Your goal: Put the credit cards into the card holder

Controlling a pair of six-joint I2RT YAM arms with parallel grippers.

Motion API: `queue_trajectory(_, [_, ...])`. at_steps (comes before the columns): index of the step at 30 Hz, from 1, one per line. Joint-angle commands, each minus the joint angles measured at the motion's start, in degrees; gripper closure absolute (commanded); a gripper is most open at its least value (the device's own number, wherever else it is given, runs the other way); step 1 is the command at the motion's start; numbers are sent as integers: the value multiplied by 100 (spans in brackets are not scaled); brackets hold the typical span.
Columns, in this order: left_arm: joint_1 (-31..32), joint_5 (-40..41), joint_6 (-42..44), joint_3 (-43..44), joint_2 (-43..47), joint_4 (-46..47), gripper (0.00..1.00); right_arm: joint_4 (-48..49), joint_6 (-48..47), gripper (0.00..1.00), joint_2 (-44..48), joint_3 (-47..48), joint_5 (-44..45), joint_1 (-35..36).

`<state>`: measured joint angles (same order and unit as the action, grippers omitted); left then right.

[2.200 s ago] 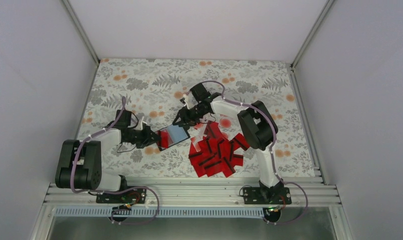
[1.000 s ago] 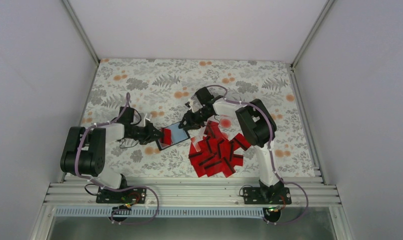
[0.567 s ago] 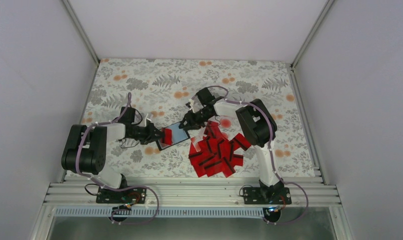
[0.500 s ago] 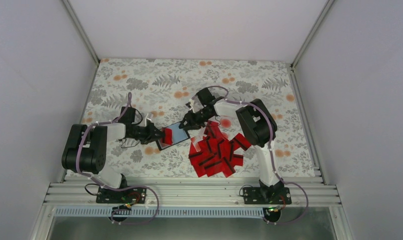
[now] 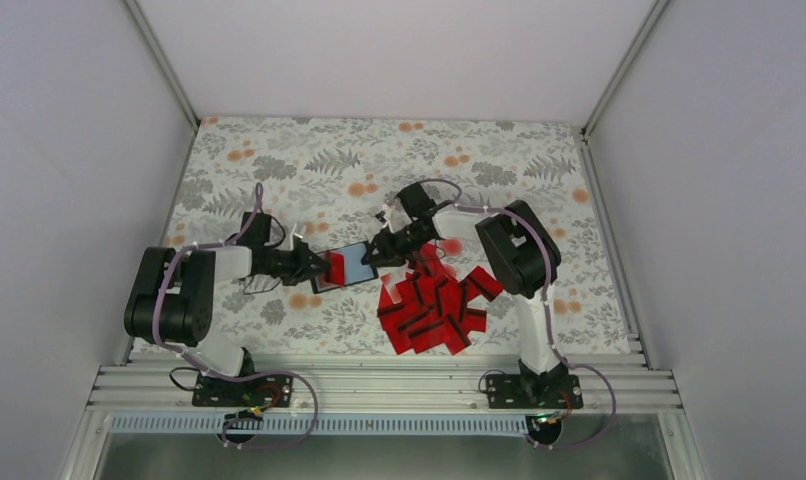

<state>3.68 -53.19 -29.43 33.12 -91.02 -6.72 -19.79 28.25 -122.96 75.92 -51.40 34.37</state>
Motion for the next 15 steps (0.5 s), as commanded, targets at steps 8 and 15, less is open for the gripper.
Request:
queue_trajectory(8, [27, -7, -20, -25, -87, 406, 98, -142, 216, 67, 150, -639, 357, 195])
queue_trajectory(15, [27, -6, 55, 39, -180, 466, 98, -221, 182, 67, 99, -597, 380, 203])
